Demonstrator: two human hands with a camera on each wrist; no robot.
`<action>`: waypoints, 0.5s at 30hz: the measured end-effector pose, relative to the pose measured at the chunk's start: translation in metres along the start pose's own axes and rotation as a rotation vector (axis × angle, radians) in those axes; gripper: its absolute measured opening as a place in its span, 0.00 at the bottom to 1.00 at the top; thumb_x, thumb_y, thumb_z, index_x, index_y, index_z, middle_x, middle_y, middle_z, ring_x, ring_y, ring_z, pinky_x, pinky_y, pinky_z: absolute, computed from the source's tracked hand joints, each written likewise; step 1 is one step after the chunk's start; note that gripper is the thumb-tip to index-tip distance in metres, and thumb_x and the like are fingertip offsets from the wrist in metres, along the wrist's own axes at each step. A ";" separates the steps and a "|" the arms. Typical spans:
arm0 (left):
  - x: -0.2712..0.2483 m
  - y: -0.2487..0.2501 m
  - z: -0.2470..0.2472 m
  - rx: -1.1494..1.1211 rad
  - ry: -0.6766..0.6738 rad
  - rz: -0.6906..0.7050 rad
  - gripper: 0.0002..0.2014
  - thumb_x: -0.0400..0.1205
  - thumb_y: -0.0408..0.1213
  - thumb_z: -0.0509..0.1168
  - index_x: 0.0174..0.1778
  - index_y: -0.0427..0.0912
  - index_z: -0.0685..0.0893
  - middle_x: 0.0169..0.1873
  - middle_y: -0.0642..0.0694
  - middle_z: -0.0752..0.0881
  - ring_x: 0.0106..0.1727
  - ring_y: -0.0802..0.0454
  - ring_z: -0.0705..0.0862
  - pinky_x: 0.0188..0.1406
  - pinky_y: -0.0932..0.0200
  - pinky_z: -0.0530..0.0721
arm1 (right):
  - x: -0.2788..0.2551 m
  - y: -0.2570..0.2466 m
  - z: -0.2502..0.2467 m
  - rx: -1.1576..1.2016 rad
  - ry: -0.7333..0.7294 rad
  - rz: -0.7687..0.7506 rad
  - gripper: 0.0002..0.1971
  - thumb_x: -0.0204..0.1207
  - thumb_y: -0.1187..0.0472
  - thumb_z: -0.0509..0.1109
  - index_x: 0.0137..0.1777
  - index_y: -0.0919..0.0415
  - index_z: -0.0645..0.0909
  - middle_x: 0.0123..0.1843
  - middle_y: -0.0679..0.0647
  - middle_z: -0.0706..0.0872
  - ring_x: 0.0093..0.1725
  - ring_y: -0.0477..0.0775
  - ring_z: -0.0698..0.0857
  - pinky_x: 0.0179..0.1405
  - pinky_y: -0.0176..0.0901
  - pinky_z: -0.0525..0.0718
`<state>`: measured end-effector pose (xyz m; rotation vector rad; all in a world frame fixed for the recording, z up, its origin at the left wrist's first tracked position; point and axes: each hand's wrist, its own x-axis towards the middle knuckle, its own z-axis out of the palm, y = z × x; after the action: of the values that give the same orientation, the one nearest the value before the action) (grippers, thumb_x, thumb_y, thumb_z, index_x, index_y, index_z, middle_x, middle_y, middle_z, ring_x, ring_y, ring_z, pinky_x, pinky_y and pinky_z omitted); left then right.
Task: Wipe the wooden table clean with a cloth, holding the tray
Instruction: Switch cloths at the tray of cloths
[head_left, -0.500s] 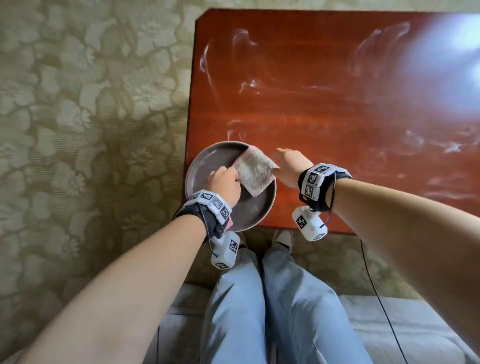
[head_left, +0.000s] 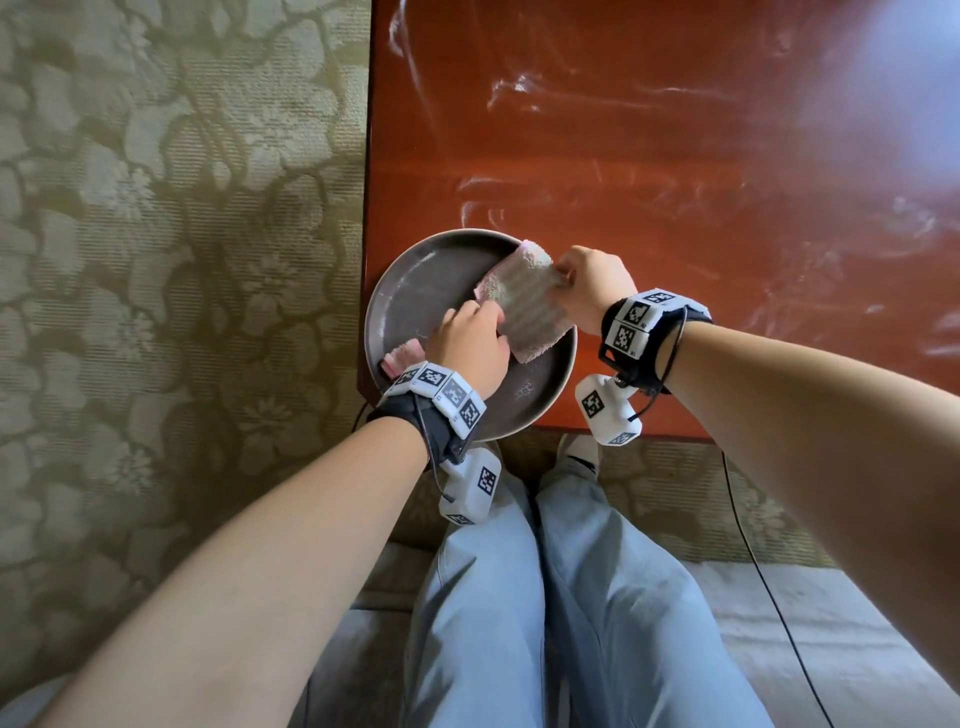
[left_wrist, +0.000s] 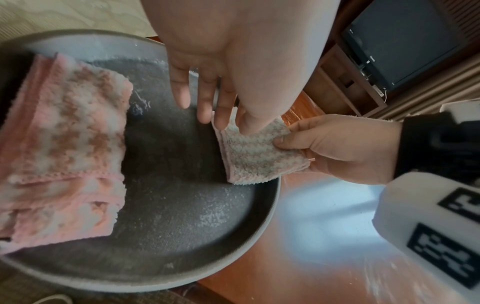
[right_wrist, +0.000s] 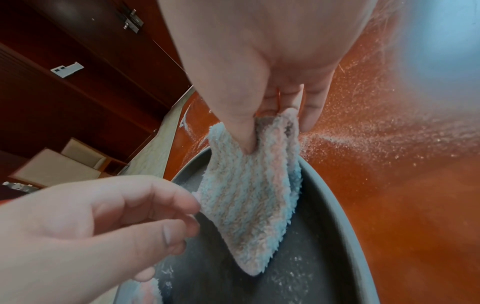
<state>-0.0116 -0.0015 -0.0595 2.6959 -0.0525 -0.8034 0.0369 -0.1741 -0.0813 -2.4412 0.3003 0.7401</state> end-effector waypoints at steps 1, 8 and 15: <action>0.001 0.000 0.001 -0.006 -0.003 0.002 0.10 0.85 0.40 0.63 0.62 0.48 0.81 0.61 0.46 0.82 0.63 0.42 0.77 0.61 0.43 0.80 | -0.001 -0.001 0.001 0.005 0.004 0.003 0.11 0.77 0.63 0.63 0.55 0.59 0.84 0.51 0.57 0.87 0.46 0.58 0.83 0.41 0.43 0.79; 0.003 0.001 -0.006 -0.186 -0.050 -0.076 0.12 0.84 0.41 0.64 0.63 0.48 0.80 0.62 0.47 0.81 0.65 0.43 0.78 0.59 0.49 0.76 | -0.016 -0.016 -0.004 0.137 -0.005 -0.024 0.02 0.72 0.62 0.66 0.44 0.57 0.79 0.43 0.53 0.84 0.41 0.56 0.80 0.34 0.39 0.72; 0.011 0.011 -0.018 -0.582 -0.024 -0.234 0.13 0.80 0.37 0.67 0.61 0.41 0.79 0.55 0.44 0.87 0.55 0.43 0.85 0.51 0.54 0.79 | -0.026 -0.040 -0.023 0.295 -0.015 -0.096 0.03 0.70 0.62 0.69 0.42 0.57 0.77 0.35 0.47 0.79 0.34 0.48 0.75 0.30 0.38 0.74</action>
<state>0.0080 -0.0075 -0.0474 2.1601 0.4319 -0.7690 0.0400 -0.1532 -0.0323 -2.1549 0.2639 0.6238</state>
